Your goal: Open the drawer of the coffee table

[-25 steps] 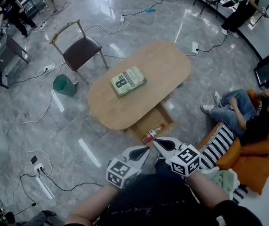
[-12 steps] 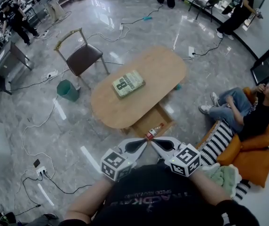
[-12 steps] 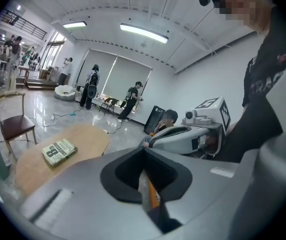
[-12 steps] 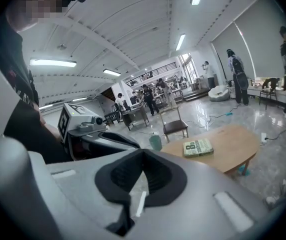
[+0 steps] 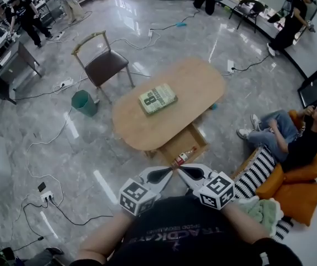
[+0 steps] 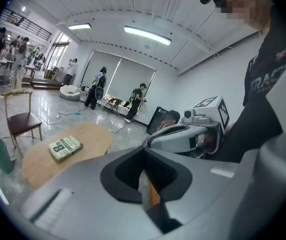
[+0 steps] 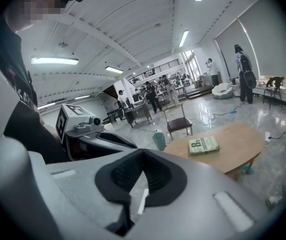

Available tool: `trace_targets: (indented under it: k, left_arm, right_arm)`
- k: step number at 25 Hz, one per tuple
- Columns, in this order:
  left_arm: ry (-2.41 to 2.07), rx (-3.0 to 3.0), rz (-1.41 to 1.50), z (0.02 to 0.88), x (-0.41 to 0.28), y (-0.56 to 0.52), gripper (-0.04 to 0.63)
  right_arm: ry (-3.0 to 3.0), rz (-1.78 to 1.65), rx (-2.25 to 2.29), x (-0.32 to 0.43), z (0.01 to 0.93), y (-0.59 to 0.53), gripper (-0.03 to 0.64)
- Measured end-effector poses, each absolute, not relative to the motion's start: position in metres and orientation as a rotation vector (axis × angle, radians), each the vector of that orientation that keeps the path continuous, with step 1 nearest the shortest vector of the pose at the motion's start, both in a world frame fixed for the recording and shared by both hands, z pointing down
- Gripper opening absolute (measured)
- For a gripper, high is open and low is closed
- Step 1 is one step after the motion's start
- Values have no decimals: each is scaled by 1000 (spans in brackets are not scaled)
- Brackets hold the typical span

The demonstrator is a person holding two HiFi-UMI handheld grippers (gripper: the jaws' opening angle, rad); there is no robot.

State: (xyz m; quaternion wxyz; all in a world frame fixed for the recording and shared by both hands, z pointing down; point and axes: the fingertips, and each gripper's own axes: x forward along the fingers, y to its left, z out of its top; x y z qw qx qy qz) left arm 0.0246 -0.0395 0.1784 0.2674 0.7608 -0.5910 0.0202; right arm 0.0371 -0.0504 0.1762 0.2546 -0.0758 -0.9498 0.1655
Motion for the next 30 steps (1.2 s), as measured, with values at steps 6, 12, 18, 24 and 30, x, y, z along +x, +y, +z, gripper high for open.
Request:
trace_targets:
  k: [6, 12, 18, 24, 30]
  left_arm:
    - [-1582, 2045, 57, 185, 21, -36, 2]
    - [-1553, 2060, 64, 184, 25, -42, 2]
    - [-1561, 2062, 45, 179, 28, -42, 2]
    - [-1555, 2060, 25, 180, 36, -38, 2]
    - [-1563, 2065, 25, 181, 41, -35, 2]
  right_arm:
    - [-2563, 462, -215, 32, 184, -45, 2]
    - [-2568, 482, -190, 36, 185, -46, 2]
    - [-2575, 486, -173, 41, 182, -49, 2]
    - [-2574, 474, -184, 48, 182, -44, 2]
    - [-2570, 463, -193, 53, 185, -40, 2]
